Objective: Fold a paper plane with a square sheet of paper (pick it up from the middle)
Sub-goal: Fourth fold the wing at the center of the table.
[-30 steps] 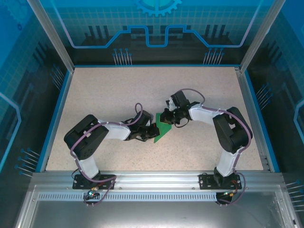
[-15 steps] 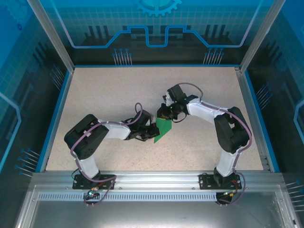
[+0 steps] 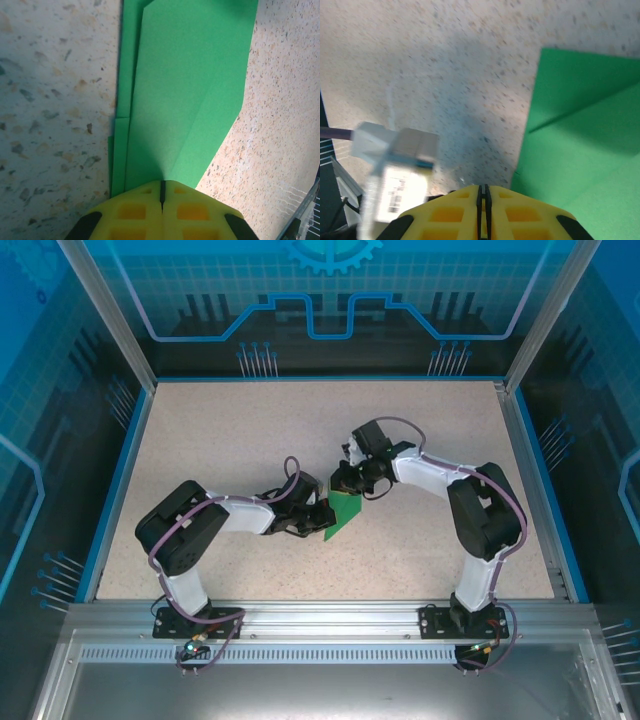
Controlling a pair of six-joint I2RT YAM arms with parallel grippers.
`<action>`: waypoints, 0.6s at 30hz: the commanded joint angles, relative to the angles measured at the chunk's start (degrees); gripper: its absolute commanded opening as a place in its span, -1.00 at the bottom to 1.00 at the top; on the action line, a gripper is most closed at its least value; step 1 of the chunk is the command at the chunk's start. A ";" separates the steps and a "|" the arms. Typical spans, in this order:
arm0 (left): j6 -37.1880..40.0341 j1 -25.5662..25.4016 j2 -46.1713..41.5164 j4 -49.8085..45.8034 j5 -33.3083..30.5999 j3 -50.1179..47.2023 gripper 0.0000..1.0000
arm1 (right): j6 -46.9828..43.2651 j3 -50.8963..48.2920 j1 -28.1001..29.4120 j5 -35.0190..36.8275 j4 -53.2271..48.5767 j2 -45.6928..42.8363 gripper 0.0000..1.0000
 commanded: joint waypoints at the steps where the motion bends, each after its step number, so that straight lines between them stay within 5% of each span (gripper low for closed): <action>1: 0.97 -0.54 4.42 -11.18 -1.53 -4.10 -0.99 | -0.61 -2.73 0.10 -1.64 2.31 0.00 -0.76; 18: 1.06 -0.55 4.36 -11.10 -1.45 -4.21 -0.98 | 1.57 -8.95 -0.81 -1.77 10.76 -0.51 -0.87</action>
